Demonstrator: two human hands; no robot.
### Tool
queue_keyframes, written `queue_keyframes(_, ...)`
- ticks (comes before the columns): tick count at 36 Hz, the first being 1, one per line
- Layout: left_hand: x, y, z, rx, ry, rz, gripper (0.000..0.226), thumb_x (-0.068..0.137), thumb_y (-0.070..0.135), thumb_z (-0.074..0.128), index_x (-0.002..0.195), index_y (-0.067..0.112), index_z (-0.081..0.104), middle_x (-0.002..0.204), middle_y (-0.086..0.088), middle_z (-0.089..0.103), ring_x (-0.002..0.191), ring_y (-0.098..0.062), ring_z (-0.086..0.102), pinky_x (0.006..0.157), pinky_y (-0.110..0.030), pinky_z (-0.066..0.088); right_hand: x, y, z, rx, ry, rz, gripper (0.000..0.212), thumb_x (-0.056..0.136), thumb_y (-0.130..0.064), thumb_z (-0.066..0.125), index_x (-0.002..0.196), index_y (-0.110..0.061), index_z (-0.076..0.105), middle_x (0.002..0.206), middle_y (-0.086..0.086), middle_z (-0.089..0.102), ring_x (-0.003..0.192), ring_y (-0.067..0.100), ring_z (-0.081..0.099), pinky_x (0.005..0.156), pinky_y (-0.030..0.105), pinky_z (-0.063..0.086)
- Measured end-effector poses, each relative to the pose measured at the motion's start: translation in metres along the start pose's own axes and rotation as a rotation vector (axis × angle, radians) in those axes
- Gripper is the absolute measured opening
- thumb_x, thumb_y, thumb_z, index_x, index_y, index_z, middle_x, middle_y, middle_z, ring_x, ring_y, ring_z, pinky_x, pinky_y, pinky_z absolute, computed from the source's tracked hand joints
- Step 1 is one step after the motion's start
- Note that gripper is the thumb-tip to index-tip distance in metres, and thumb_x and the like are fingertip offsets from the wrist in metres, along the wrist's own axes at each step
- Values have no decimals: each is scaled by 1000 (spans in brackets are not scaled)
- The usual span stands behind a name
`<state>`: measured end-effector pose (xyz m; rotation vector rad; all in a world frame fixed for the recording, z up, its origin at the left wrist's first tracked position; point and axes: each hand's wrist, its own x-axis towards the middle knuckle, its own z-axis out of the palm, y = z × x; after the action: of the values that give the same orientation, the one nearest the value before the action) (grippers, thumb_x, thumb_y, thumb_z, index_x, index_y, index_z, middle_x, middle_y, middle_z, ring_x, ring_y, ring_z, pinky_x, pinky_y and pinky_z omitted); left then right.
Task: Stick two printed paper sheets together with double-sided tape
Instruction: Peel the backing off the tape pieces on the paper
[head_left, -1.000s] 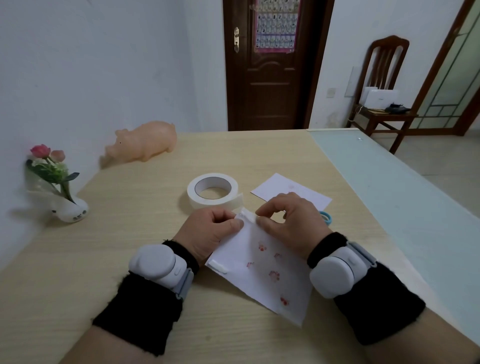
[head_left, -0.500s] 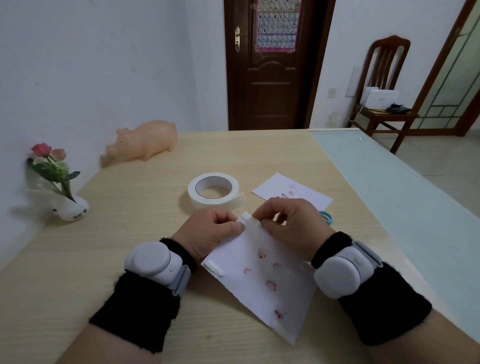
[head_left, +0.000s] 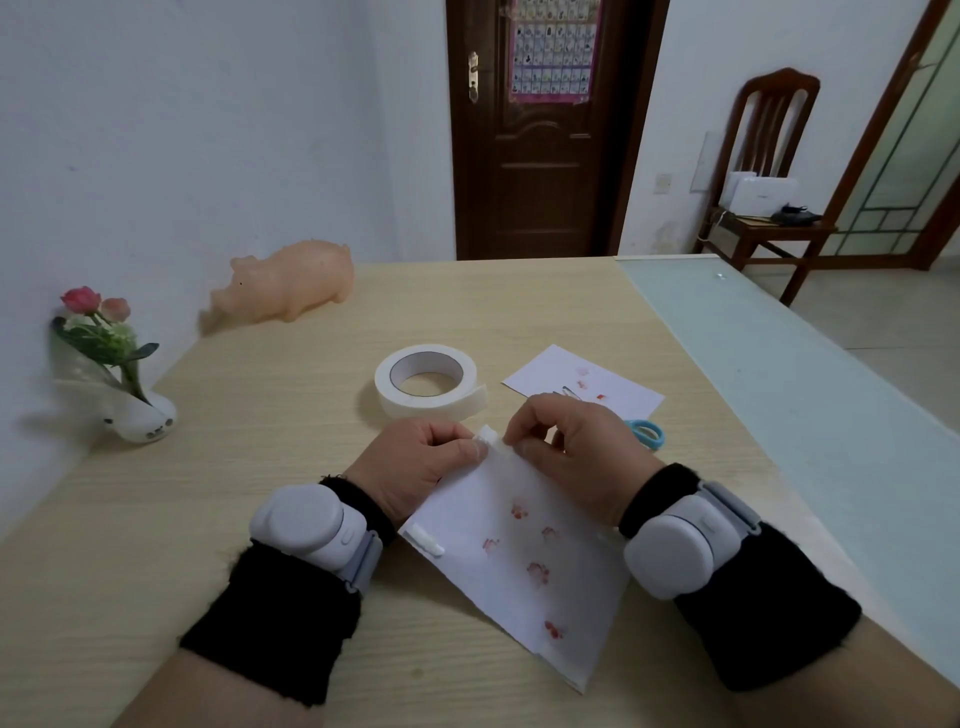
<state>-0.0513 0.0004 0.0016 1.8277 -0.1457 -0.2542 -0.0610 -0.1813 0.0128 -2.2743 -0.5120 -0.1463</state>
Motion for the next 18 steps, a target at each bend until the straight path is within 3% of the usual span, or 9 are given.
queue_keyframes(5, 1, -1, 1, 8, 10, -9, 15, 84, 16, 65, 69, 13, 67, 62, 4, 63, 55, -8, 56, 56, -17, 45, 3, 1, 2, -60, 7, 14, 31, 87, -10, 57, 75, -38, 50, 78, -17, 54, 70, -13, 49, 62, 3, 32)
queue_keyframes(9, 2, -3, 0, 8, 93, 14, 18, 83, 18, 66, 66, 18, 68, 59, 9, 64, 54, -4, 57, 53, -13, 45, 3, 2, 2, -124, 138, -42, 21, 82, -7, 60, 82, -28, 59, 79, -21, 48, 72, -6, 48, 67, 6, 32)
queue_keyframes(12, 3, -4, 0, -32, 149, 42, 8, 83, 16, 67, 75, 13, 70, 68, 5, 68, 60, -6, 60, 56, -15, 48, 2, -2, 3, -164, 204, -91, 13, 79, -9, 64, 84, -20, 67, 77, -16, 53, 69, -4, 47, 67, 11, 36)
queue_keyframes(15, 3, -4, 0, -65, 186, 71, 7, 80, 14, 70, 74, 14, 68, 69, 2, 67, 62, -8, 60, 58, -18, 49, 2, -8, 8, -151, 198, -70, 8, 80, -14, 67, 84, -18, 72, 74, -9, 61, 64, -1, 50, 67, 12, 40)
queue_keyframes(18, 1, -2, 1, -77, 192, 128, 9, 79, 13, 71, 71, 17, 69, 66, 6, 67, 61, -5, 61, 58, -16, 49, 1, -10, 14, -89, 189, 7, 7, 82, -18, 66, 83, -20, 73, 77, -9, 68, 72, 4, 58, 69, 13, 44)
